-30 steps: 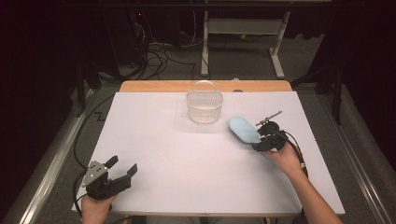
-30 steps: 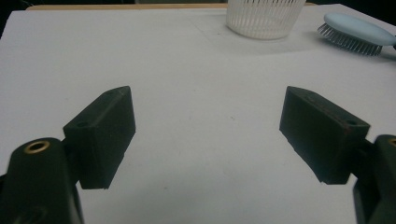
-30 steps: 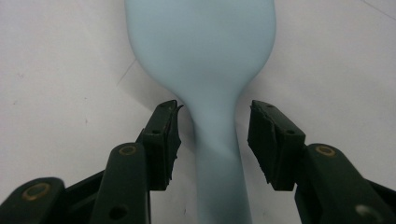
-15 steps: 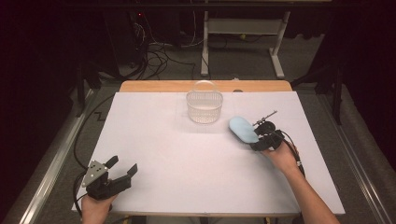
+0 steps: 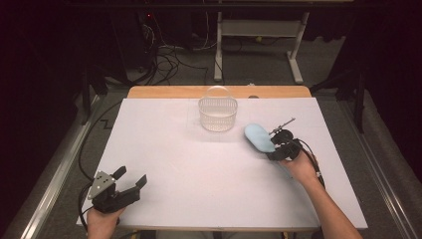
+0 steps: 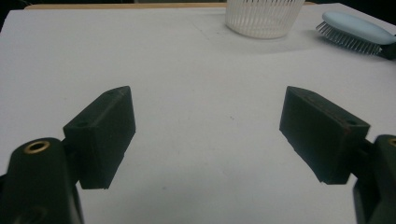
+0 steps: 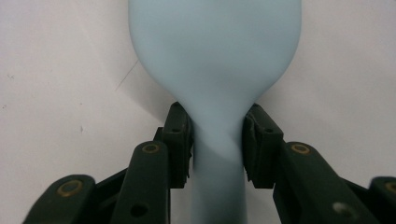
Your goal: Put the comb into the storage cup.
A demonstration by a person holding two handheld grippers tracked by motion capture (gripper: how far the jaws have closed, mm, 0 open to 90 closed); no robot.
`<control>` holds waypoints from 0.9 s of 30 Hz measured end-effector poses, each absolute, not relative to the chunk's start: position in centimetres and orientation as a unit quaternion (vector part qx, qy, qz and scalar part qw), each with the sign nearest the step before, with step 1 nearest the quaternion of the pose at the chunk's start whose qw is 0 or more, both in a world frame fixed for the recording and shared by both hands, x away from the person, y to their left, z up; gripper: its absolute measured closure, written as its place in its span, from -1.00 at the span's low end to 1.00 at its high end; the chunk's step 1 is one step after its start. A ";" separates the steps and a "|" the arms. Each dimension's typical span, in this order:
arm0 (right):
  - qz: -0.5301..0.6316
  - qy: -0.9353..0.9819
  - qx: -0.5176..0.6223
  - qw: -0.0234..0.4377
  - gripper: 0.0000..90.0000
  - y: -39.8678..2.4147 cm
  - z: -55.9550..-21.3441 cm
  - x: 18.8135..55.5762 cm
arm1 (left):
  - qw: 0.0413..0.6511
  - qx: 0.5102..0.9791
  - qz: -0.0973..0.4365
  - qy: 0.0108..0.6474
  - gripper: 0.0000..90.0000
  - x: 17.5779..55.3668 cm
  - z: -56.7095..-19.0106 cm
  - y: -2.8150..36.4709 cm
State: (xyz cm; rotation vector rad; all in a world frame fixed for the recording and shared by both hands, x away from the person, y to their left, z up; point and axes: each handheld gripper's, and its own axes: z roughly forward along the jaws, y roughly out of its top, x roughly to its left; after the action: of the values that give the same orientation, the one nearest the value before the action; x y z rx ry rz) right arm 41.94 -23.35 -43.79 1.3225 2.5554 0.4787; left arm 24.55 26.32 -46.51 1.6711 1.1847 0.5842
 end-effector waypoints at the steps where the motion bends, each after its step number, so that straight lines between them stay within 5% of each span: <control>1: 0.163 0.871 0.450 0.112 0.50 -23.3 -43.8 41.9 | 0.485 0.686 0.240 0.487 -0.60 24.5 -46.5 26.3; 27: 0.185 0.870 0.438 0.131 0.56 -23.6 -43.2 41.2 | 0.484 0.686 0.242 0.487 -0.60 24.5 -46.5 26.3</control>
State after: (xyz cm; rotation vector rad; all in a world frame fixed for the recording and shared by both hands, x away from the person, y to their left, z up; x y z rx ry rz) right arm 41.19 -23.59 -43.16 1.2728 2.5269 0.5369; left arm 24.50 26.34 -46.47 1.6699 1.1860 0.5885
